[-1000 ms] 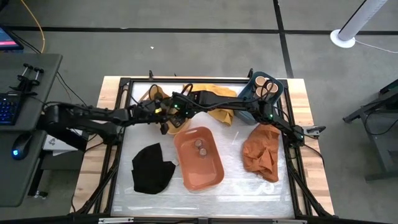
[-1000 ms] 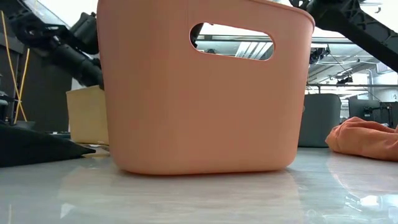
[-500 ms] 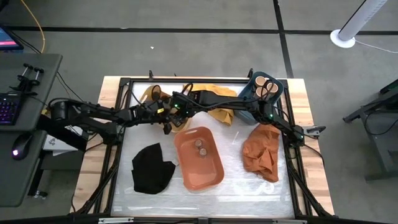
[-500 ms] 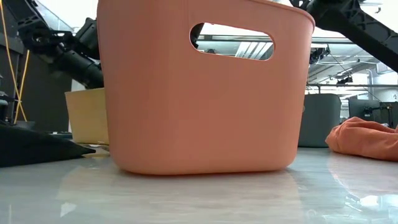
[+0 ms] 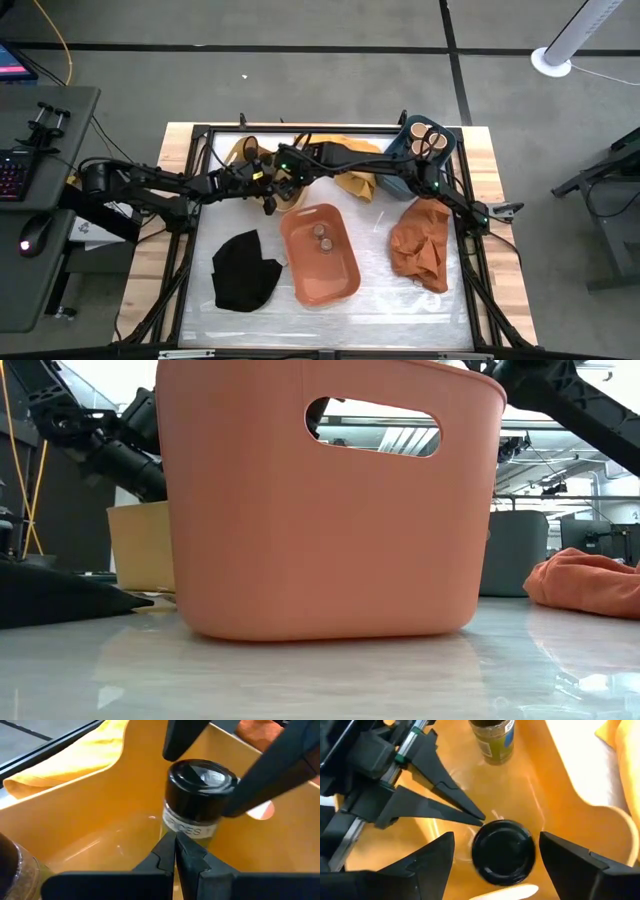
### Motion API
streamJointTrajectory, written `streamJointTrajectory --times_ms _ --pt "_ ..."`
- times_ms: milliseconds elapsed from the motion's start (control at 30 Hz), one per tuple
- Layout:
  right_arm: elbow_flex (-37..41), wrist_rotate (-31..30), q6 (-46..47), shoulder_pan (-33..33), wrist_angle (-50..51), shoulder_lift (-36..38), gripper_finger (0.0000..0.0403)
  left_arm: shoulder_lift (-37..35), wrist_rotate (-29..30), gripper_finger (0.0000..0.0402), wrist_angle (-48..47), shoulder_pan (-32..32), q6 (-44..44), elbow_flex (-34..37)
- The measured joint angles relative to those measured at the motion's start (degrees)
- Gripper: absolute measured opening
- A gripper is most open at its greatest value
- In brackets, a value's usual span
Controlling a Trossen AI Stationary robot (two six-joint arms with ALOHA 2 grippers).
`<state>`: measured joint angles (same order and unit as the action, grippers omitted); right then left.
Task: Sort spices by type
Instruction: Put the green seasoning bottle into the yellow bin
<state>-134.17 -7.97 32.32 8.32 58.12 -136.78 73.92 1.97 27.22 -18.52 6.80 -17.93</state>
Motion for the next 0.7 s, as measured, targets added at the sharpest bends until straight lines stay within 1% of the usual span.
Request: streamJointTrajectory --times_ms 167,300,367,467,600,700 --pt "-0.5 -0.6 -2.4 0.3 0.0 1.3 0.0287 -2.7 1.7 0.0 -1.4 -1.2 -0.8 0.2" --pt "-0.8 -3.2 -2.8 0.4 -0.8 3.2 0.0287 -7.9 2.0 0.0 -4.5 -4.2 -2.5 0.2" --pt "-0.9 -4.0 -3.3 0.7 -1.1 3.6 0.0287 -11.1 2.1 0.0 -7.8 -5.8 -3.0 0.2" --pt "-0.9 -3.4 -4.4 1.1 -1.0 4.0 0.0287 -16.4 2.3 0.0 -10.6 -7.9 -2.8 0.1" --pt "-0.9 -0.4 -5.7 1.5 -1.2 4.1 0.0284 -23.7 2.4 0.0 -14.3 -9.3 -1.1 -1.3" --pt "-0.9 0.8 -5.8 1.6 -1.2 4.1 0.0264 -29.1 2.4 0.0 -17.6 -9.3 -0.1 -3.8"
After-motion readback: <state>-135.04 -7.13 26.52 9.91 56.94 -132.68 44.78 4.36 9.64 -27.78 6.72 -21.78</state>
